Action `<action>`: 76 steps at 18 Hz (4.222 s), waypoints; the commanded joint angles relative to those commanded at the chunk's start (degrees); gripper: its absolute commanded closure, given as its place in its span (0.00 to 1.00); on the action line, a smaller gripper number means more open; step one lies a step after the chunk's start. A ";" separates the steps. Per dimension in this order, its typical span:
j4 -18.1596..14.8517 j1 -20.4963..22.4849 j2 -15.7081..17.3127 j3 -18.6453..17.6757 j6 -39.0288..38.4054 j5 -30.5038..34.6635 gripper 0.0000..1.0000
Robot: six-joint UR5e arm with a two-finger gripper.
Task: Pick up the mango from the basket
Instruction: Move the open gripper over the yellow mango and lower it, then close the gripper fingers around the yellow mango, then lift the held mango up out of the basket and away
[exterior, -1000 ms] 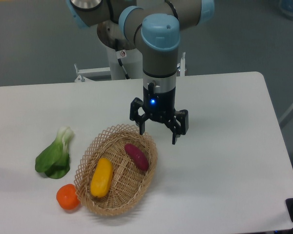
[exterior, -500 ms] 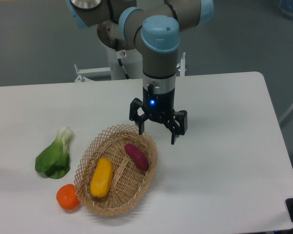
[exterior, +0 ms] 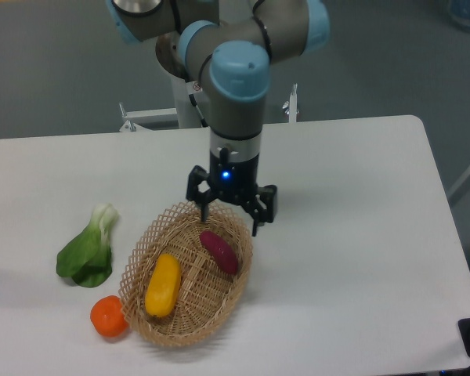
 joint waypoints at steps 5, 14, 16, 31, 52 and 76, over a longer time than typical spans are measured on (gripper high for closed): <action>8.25 -5.28 -6.76 0.53 -4.66 0.09 0.00; 8.79 -8.18 -12.84 2.02 -4.31 1.66 0.00; 8.96 -9.15 -14.15 2.46 -4.31 2.98 0.00; 9.05 -9.68 -17.14 3.69 -4.14 4.83 0.00; 8.35 -6.79 -9.42 4.22 -3.08 5.01 0.47; -8.53 26.97 0.87 4.83 41.57 4.57 0.47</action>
